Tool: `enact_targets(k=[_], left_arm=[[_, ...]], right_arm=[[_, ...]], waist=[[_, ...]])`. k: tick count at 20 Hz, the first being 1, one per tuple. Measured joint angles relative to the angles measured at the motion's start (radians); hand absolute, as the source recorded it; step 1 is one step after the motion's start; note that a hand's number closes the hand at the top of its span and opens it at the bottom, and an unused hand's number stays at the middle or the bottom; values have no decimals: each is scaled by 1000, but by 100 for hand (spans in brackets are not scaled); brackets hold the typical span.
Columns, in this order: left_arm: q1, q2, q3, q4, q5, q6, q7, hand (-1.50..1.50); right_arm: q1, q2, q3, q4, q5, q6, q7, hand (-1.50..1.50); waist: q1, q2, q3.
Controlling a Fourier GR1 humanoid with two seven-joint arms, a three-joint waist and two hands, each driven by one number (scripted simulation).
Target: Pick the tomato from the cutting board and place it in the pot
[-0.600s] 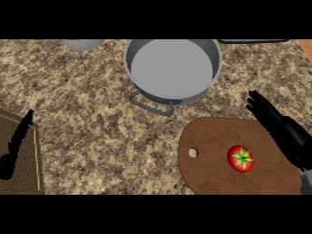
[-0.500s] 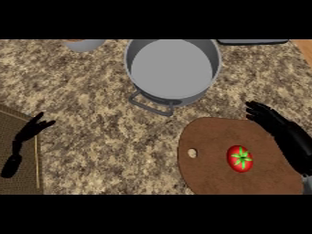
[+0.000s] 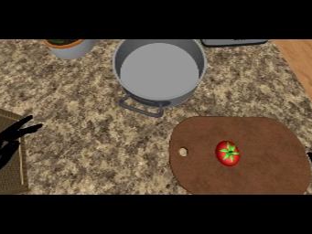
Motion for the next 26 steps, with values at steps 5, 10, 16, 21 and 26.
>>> enact_targets(k=[5,10,16,21,26], left_arm=[[5,-35,49,-41,-12,-26,76,0],[-17,-76,77,-91,-52,-42,140,0],[-56,-125,93,-153,-107,-74,206,0],[-86,-166,100,-190,-155,-93,258,0],[-96,-207,106,-212,-199,-101,293,0]], right_arm=[[155,83,40,-160,180,-252,9,-150],[318,86,124,-353,345,-322,178,-150],[396,22,180,-554,502,-219,477,-150],[380,-71,205,-650,511,-17,739,-150],[291,-130,241,-716,430,163,941,-150]], waist=[[19,1,5],[58,17,4],[105,31,5],[141,40,5],[165,42,7]])
